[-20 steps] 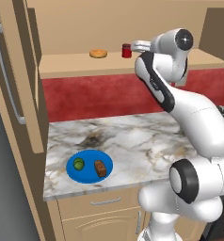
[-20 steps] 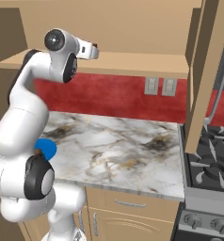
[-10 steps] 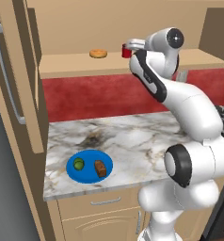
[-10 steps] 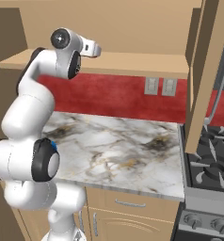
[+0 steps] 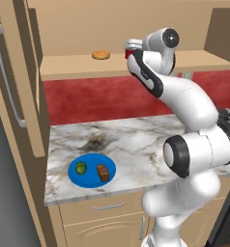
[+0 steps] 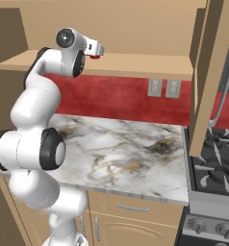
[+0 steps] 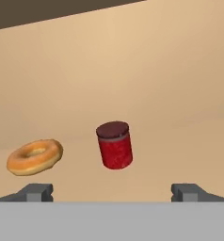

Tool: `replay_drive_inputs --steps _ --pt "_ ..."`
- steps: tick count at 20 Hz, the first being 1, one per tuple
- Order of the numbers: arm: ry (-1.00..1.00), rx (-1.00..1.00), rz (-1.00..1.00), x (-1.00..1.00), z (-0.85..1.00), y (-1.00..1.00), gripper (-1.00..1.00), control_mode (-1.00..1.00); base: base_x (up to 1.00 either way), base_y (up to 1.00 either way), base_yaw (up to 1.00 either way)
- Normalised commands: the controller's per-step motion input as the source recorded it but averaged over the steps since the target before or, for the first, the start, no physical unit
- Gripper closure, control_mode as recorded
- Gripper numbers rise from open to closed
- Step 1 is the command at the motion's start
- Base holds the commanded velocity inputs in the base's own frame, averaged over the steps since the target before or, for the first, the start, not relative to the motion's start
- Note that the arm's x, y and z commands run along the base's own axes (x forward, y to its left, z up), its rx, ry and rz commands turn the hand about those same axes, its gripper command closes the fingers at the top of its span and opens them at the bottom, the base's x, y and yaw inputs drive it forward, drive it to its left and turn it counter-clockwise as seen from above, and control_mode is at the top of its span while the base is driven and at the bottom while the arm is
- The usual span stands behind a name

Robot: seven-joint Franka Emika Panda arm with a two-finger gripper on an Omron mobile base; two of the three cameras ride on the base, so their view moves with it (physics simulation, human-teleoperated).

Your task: Pick the avocado and bread from the counter and place them on the plate. Then pick the jam from the cabinet and place it next to the plate. Lastly close the cabinet door.

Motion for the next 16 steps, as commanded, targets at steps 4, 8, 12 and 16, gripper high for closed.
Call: replay_drive_inputs --steps 4,8,12,16 --pt "0.01 0.00 0.00 0.30 -0.13 0.03 -1.00 -1.00 0.00 0.00 0.00" --pt "0.00 0.00 0.00 0.32 -0.10 0.01 -1.00 -1.00 0.00 0.00 0.00" --pt "0.00 0.00 0.00 0.36 -0.04 0.00 -1.00 -1.00 0.00 0.00 0.00" --pt "0.00 0.00 0.00 0.34 -0.08 0.01 -1.00 -1.00 0.00 0.00 0.00"
